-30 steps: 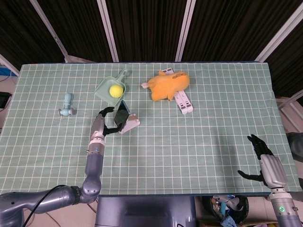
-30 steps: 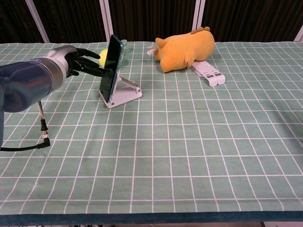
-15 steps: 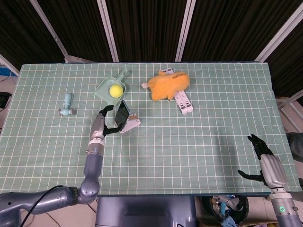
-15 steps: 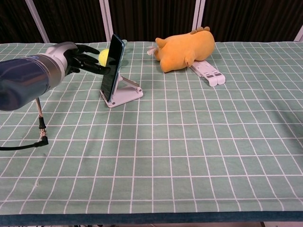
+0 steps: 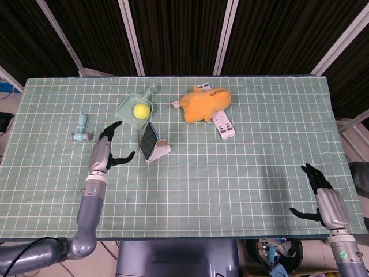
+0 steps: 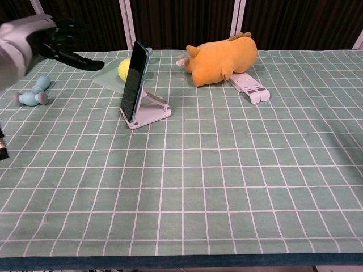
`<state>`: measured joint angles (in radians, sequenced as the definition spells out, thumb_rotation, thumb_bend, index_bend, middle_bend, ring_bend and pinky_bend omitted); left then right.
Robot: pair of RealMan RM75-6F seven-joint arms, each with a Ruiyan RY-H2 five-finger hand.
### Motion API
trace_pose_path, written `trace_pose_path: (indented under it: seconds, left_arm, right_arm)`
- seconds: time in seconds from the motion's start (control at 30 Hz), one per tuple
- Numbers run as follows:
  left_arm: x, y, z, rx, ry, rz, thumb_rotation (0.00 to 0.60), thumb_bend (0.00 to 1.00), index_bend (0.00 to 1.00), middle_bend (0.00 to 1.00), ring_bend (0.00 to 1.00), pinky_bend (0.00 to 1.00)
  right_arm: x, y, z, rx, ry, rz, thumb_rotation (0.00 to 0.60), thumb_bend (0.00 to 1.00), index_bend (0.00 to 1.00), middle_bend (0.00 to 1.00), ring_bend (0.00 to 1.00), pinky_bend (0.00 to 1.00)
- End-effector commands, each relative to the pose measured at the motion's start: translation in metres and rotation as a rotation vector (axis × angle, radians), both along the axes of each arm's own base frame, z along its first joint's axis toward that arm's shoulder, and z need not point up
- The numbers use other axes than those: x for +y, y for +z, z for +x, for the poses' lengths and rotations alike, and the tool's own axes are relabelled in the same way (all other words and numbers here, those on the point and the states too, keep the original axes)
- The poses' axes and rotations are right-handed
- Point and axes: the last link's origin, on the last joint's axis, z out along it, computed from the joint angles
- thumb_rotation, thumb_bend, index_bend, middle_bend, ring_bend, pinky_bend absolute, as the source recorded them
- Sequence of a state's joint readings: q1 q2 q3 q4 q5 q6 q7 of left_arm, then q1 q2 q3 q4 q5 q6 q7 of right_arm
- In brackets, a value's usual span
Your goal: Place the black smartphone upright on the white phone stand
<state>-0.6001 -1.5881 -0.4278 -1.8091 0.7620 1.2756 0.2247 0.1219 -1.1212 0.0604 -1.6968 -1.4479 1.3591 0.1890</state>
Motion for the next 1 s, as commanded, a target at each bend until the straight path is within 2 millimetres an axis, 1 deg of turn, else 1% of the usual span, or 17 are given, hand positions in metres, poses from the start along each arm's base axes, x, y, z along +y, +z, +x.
trace_pose_path:
  seconds: [0.03, 0.1, 0.2, 0.3, 0.43, 0.57, 0.73, 0.9, 1.0]
  left_arm:
    - [-0.039, 0.041, -0.044, 0.194, -0.071, 0.017, 0.6, 0.22, 0.09, 0.08, 0.0, 0.0]
    - [-0.046, 0.049, -0.053, 0.226, -0.092, 0.021, 0.6, 0.22, 0.09, 0.08, 0.0, 0.0]
    - [-0.064, 0.067, -0.076, 0.317, -0.127, 0.035, 0.6, 0.22, 0.09, 0.06, 0.0, 0.0]
    - [-0.076, 0.078, -0.093, 0.389, -0.158, 0.041, 0.6, 0.22, 0.05, 0.01, 0.0, 0.0]
    - [-0.094, 0.09, -0.112, 0.464, -0.193, 0.056, 0.6, 0.21, 0.0, 0.0, 0.0, 0.0]
    - [-0.112, 0.099, -0.131, 0.557, -0.213, 0.066, 0.6, 0.18, 0.0, 0.0, 0.0, 0.0]
    - [-0.135, 0.105, -0.154, 0.645, -0.215, 0.071, 0.6, 0.14, 0.0, 0.0, 0.0, 0.0]
    - [-0.147, 0.11, -0.17, 0.738, -0.223, 0.071, 0.6, 0.11, 0.0, 0.0, 0.0, 0.0]
    - [-0.148, 0.109, -0.172, 0.738, -0.216, 0.074, 0.6, 0.11, 0.0, 0.0, 0.0, 0.0]
  right_arm:
    - [0.0, -0.001, 0.0, 0.015, 0.009, -0.001, 0.6, 0.14, 0.0, 0.0, 0.0, 0.19]
    - [0.0, -0.001, 0.0, 0.021, 0.011, -0.001, 0.6, 0.14, 0.0, 0.0, 0.0, 0.19]
    - [0.001, -0.002, 0.0, 0.035, 0.015, -0.003, 0.6, 0.14, 0.0, 0.0, 0.0, 0.19]
    - [0.001, -0.002, 0.0, 0.046, 0.019, -0.008, 0.6, 0.14, 0.0, 0.0, 0.0, 0.19]
    - [0.001, -0.002, 0.0, 0.058, 0.022, -0.013, 0.6, 0.14, 0.0, 0.0, 0.0, 0.19]
    - [0.001, -0.003, 0.0, 0.071, 0.025, -0.016, 0.6, 0.14, 0.0, 0.0, 0.0, 0.19]
    - [0.001, -0.003, 0.0, 0.082, 0.026, -0.016, 0.6, 0.14, 0.0, 0.0, 0.0, 0.19]
    - [0.003, -0.004, -0.001, 0.088, 0.023, -0.015, 0.6, 0.14, 0.0, 0.0, 0.0, 0.19]
    - [0.003, -0.003, 0.0, 0.09, 0.024, -0.017, 0.6, 0.14, 0.0, 0.0, 0.0, 0.19]
